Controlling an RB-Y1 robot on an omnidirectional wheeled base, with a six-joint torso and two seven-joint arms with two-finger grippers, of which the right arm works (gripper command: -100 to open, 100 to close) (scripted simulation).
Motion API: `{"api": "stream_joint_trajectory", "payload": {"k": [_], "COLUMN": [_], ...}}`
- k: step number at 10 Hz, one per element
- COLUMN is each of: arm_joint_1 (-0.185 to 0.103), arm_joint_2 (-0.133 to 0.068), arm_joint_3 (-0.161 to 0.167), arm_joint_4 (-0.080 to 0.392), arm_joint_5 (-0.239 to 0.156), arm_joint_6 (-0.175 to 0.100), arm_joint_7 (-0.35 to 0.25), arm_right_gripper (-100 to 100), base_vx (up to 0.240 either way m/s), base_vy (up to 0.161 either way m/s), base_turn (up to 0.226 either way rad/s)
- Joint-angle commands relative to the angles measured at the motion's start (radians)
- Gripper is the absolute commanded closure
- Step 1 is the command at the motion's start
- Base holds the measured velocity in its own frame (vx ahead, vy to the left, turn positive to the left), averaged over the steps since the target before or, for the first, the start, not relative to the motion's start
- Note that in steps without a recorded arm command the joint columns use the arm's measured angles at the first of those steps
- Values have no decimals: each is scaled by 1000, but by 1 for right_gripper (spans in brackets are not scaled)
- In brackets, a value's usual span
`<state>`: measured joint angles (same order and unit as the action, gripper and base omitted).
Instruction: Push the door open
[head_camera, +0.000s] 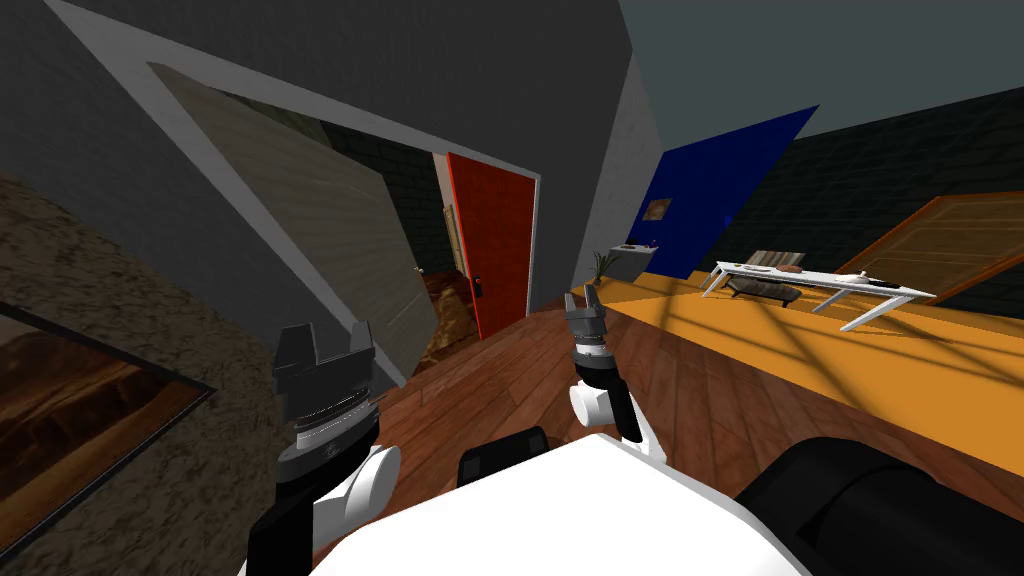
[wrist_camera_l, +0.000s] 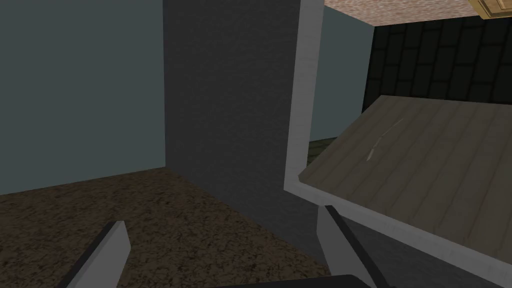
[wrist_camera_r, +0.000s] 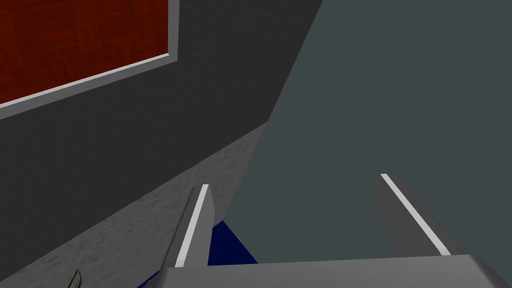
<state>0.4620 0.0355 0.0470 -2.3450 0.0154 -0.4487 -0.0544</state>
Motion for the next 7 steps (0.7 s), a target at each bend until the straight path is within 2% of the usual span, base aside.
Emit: {"api": "stream_joint_trajectory", "payload": {"k": [1, 2, 5, 7], "arm_joint_1": [-20, -25, -66, -93], "arm_joint_2": [-11, -14, -32, -43], "arm_joint_3": [17, 22, 57, 80], "arm_joint_4": [34, 44, 115, 160], "arm_joint_5": [-1, -1, -2, -3], "arm_joint_6": [2, 3, 8, 11], "arm_joint_7": [-4, -5, -14, -20], "arm_right_gripper": [-100, -100, -100, -100], "base_vx": [120, 195, 196, 133], "base_vy": [21, 20, 14, 23], "base_turn": [-57, -55, -59, -54]}}
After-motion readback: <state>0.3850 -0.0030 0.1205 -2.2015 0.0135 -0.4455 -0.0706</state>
